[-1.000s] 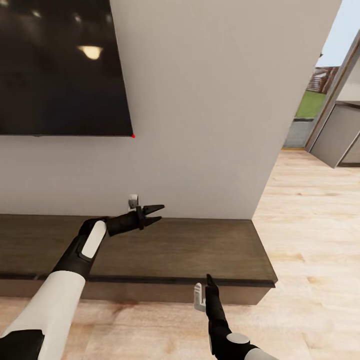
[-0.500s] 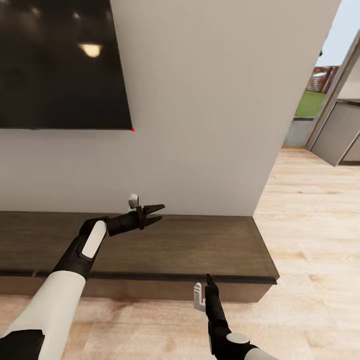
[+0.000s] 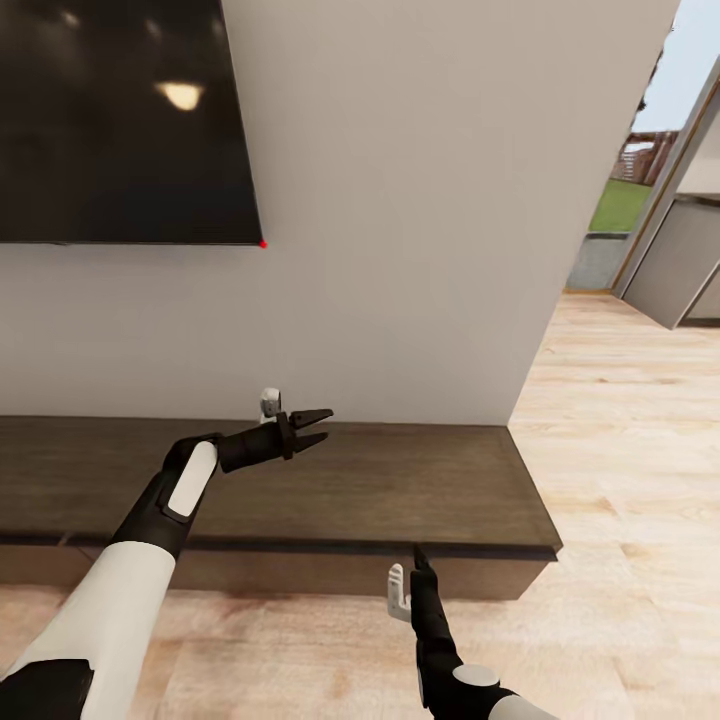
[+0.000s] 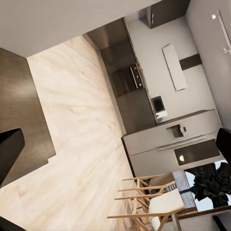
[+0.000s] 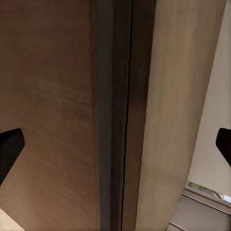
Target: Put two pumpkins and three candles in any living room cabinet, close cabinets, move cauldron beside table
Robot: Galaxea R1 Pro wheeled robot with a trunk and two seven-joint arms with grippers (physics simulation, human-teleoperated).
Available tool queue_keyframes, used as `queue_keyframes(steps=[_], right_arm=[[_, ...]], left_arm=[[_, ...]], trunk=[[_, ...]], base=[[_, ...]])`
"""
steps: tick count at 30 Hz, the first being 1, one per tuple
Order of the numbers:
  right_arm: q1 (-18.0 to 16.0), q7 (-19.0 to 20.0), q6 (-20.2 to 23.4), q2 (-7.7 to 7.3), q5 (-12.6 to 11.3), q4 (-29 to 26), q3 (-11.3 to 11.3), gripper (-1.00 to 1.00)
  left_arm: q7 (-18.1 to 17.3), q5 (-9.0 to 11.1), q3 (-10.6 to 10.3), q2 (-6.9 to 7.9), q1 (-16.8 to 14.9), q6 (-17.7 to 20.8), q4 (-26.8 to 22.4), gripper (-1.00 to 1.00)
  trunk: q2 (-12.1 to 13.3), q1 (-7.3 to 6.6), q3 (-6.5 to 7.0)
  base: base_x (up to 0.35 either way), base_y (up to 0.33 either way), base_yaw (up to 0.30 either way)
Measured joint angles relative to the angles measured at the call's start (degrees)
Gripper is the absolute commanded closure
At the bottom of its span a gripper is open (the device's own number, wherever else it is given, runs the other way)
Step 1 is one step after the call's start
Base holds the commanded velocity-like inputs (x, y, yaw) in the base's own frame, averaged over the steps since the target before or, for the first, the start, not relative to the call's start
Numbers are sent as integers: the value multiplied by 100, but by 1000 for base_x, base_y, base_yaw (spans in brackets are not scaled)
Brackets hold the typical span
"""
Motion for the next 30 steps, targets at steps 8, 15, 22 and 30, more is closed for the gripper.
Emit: queue_keyframes(steps=[8,15,22,30], right_arm=[[-3,-236,-8,8,7,-181,-415,-100],[1,-281,-10,-1,8,-187,-448,-100],[3,-283,-18,-17,14,-161,-433,-100],[2,-283,-18,-18,10,-166,-436,-100]], left_arm=[[0,0,0,-39,0,0,0,-100],[-1,0,-4,-69,0,0,0,-100],[23,0,0,-121,0,0,5,-100],[26,0,-1,-125,0,0,9,-100]], trunk=[[-321,176,-144],[-602,330,-269],[-882,483,-395],[-1203,659,-539]], base=[[0,0,0],[0,0,0],[0,0,0],[0,0,0]])
